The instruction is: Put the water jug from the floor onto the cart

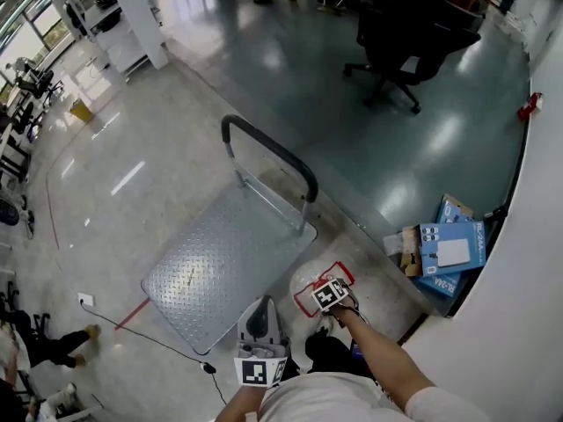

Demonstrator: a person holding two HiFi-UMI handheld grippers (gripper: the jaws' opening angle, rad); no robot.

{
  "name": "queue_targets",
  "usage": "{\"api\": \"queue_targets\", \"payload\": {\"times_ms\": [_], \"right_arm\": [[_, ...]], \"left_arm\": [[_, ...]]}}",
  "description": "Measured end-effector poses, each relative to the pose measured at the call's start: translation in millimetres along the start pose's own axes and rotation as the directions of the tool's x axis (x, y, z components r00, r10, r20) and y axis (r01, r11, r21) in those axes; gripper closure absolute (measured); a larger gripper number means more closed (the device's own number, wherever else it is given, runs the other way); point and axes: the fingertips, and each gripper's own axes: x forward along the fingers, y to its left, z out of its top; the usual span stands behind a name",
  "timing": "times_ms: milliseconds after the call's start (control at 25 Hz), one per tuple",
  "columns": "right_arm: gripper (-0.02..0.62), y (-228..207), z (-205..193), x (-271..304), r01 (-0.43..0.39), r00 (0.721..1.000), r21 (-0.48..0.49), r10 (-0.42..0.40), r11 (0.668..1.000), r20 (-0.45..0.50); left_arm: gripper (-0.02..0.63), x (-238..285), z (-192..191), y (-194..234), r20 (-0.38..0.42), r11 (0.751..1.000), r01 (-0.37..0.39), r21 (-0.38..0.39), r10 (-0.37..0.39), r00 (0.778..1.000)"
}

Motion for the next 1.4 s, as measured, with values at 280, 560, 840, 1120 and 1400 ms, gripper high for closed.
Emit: {"api": "queue_targets", "payload": {"times_ms": [280, 560, 840, 1120, 1400], "right_arm": [[0.29, 4.8, 15.7, -7.9, 0.003, 1.0, -0.071, -0.003, 0.997, -0.003], [0.29, 16.8, 47.4, -8.3, 0.009, 1.0, -0.107, -0.012, 0.994, -0.024], [0.29, 30.3, 103.1, -9.2, 0.02, 1.0, -0.112, -0.021, 0.994, -0.009], [0.29, 37.7, 157.1, -9.4, 0.038, 0.999, -0.126, -0.036, 0.991, 0.018], [0.29, 44.2, 217.6, 14.1, 0.011, 0.999, -0.208, -0.003, 0.978, 0.035]], "left_arm": [[0.603, -4.5, 11.1, 23.1, 0.035, 0.993, -0.117, 0.026, 0.116, 0.993], [0.603, 2.2, 7.8, 84.9, 0.047, 0.989, -0.15, 0.006, 0.15, 0.988], [0.603, 25.8, 13.0, 148.8, 0.065, 0.991, -0.136, 0.005, 0.135, 0.989], [0.603, 40.8, 22.9, 187.0, 0.071, 0.987, -0.163, -0.008, 0.163, 0.984], [0.603, 70.9, 8.7, 204.3, 0.056, 0.977, -0.212, -0.013, 0.212, 0.976]]}}
